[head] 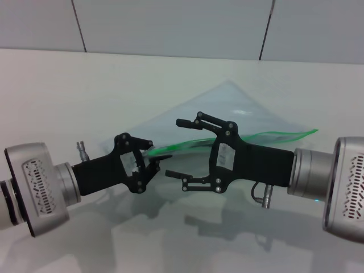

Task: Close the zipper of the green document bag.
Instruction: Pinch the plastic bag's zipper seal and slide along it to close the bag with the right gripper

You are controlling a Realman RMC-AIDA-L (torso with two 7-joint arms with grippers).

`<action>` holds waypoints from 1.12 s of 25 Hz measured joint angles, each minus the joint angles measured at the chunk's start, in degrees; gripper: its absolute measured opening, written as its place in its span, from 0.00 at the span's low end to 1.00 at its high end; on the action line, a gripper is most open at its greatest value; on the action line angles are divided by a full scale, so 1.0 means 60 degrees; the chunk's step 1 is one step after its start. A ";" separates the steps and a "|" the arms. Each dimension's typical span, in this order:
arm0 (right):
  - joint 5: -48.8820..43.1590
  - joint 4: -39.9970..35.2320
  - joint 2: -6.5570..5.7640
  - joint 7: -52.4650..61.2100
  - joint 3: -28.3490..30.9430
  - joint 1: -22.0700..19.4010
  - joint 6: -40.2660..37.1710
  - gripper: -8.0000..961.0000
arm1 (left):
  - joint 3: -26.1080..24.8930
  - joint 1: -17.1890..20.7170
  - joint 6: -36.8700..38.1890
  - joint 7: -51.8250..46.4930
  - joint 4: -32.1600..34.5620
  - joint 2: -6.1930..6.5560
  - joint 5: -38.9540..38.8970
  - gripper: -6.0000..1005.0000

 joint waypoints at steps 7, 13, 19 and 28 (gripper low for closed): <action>0.0000 0.0009 0.0007 -0.0016 -0.0026 0.0004 0.0224 0.89 | -0.0001 -0.0009 0.0000 -0.0004 0.0146 0.0046 0.0001 0.06; 0.0000 0.0096 0.0022 -0.0070 -0.0031 0.0113 0.0525 0.80 | -0.0001 -0.0005 -0.0001 -0.0003 0.0151 0.0014 0.0044 0.06; 0.0000 0.0224 0.0020 -0.0442 -0.0032 0.0115 0.0531 0.55 | -0.0001 0.0005 -0.0001 -0.0037 0.0158 -0.0006 0.0210 0.06; 0.0000 0.0329 0.0020 -0.0500 0.0021 0.0116 0.0944 0.37 | 0.0009 0.0010 -0.0001 -0.0089 0.0158 -0.0013 0.0351 0.06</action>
